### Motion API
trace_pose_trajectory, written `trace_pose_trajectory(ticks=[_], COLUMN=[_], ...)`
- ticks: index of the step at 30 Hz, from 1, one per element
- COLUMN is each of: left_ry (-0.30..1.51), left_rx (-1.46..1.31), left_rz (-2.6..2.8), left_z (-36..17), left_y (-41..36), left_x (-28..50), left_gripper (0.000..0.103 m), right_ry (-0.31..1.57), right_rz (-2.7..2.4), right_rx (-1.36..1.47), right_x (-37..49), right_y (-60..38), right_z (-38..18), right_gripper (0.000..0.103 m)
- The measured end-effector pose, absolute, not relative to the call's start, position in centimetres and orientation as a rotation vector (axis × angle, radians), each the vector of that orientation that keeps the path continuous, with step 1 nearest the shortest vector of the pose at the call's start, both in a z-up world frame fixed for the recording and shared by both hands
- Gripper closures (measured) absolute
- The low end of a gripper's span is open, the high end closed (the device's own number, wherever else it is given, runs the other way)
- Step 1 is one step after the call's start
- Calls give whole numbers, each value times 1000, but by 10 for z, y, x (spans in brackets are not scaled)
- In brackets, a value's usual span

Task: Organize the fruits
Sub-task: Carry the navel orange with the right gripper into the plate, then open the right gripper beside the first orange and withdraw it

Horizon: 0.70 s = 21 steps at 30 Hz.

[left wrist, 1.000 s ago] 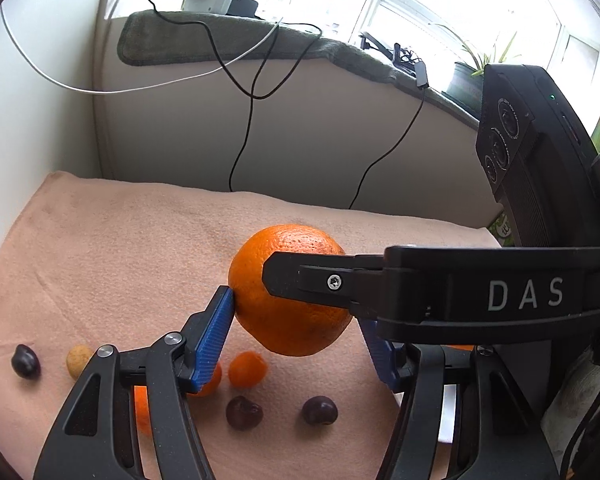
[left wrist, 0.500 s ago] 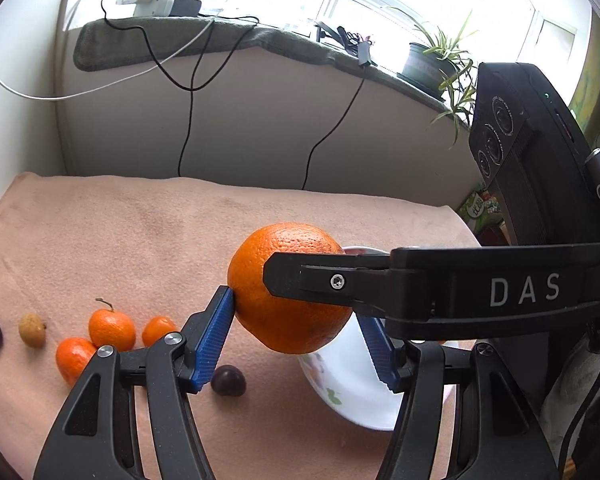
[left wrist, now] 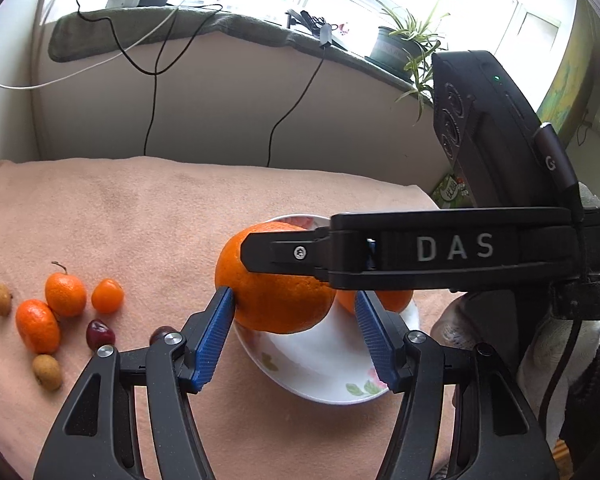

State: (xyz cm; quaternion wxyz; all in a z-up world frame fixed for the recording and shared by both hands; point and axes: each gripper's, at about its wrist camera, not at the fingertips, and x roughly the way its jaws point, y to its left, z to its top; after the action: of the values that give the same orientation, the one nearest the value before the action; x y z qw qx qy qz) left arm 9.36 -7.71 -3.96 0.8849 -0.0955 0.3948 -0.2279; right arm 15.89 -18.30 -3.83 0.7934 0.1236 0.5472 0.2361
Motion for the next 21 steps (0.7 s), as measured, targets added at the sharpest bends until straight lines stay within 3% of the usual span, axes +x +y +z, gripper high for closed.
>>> trace_pose_trajectory(ticks=[7,10,21], left_ry=[840,845,841], left_rx=[-205,-215,-212], left_rz=[-542,-597,-568], left_z=[-41,-39,-39], left_y=[-89,-96,-91], left_x=[86,83,67], left_gripper=[41,47,46], right_ry=[1172,1153,1046], right_rz=[487,500,494], right_rx=[235,262,263], right_x=[157,156,149], right_y=[-192,-197,-210], right_z=[-38,-34,-5], right_gripper=[34,34,33])
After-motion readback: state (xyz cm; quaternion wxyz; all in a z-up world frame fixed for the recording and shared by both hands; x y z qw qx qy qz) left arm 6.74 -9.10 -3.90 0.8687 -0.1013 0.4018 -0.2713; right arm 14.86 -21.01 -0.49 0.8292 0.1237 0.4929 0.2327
